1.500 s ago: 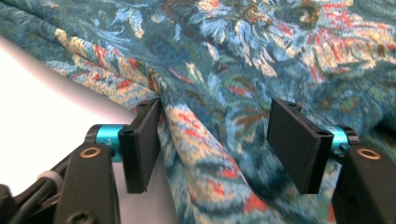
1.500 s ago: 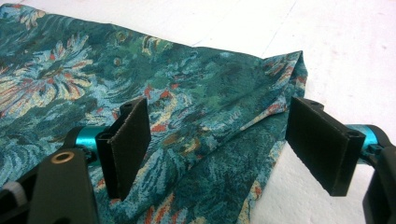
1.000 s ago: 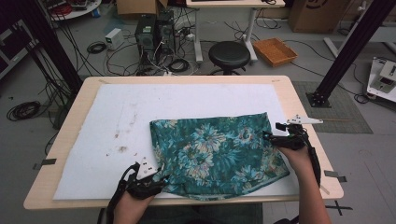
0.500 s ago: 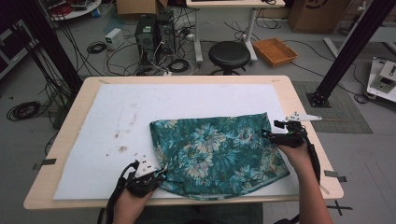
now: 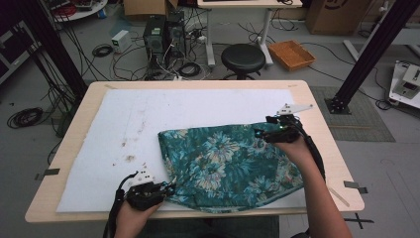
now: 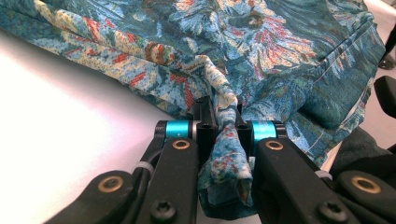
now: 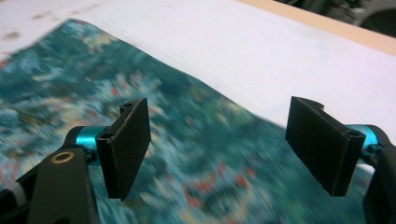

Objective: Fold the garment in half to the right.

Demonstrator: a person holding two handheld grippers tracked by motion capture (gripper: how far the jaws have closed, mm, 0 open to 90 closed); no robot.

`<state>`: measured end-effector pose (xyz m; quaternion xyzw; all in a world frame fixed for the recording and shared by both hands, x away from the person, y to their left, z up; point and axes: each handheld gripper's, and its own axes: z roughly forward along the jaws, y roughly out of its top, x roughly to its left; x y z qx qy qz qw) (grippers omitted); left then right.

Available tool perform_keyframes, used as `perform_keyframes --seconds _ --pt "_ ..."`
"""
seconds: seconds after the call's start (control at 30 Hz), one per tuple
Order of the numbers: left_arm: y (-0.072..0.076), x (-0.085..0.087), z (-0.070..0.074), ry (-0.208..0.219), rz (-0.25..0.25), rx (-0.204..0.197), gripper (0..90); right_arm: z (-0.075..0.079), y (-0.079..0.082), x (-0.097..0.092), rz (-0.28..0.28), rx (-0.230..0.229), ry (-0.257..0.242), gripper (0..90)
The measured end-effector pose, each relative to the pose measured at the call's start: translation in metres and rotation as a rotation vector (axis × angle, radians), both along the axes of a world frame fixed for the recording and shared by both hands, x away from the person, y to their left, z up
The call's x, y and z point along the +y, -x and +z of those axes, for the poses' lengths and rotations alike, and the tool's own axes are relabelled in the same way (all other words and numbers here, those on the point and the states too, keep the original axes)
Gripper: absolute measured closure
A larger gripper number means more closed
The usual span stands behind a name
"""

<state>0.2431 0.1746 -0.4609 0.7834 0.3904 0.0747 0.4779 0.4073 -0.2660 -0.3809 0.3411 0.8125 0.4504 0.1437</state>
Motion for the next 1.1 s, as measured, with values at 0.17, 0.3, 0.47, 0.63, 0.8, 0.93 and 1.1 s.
perform_keyframes --seconds 0.17,0.3,0.47,0.63,0.8,0.93,1.1 --pt "-0.002 0.001 -0.002 -0.002 -0.021 -0.018 84.7 0.002 -0.016 0.035 0.077 0.028 0.013 22.5" --pt "-0.001 0.001 -0.003 -0.009 -0.023 -0.03 84.8 0.0 -0.028 0.063 0.14 0.048 0.036 22.5" --pt "0.0 0.0 -0.004 -0.015 -0.019 -0.042 84.8 0.001 -0.036 0.092 0.186 0.061 0.057 22.5" --pt "0.001 0.0 -0.004 -0.021 -0.018 -0.051 84.8 0.004 -0.045 0.126 0.218 0.06 0.049 22.4" --pt "0.002 0.0 -0.004 -0.02 -0.018 -0.054 84.6 0.001 -0.056 0.161 0.253 0.087 0.06 21.7" --pt "0.002 0.001 -0.003 -0.012 -0.022 -0.053 84.7 -0.006 -0.064 0.189 0.274 0.105 0.099 21.7" --pt "0.002 0.001 -0.003 -0.002 -0.021 -0.05 84.7 -0.014 -0.073 0.217 0.285 0.125 0.126 21.8"
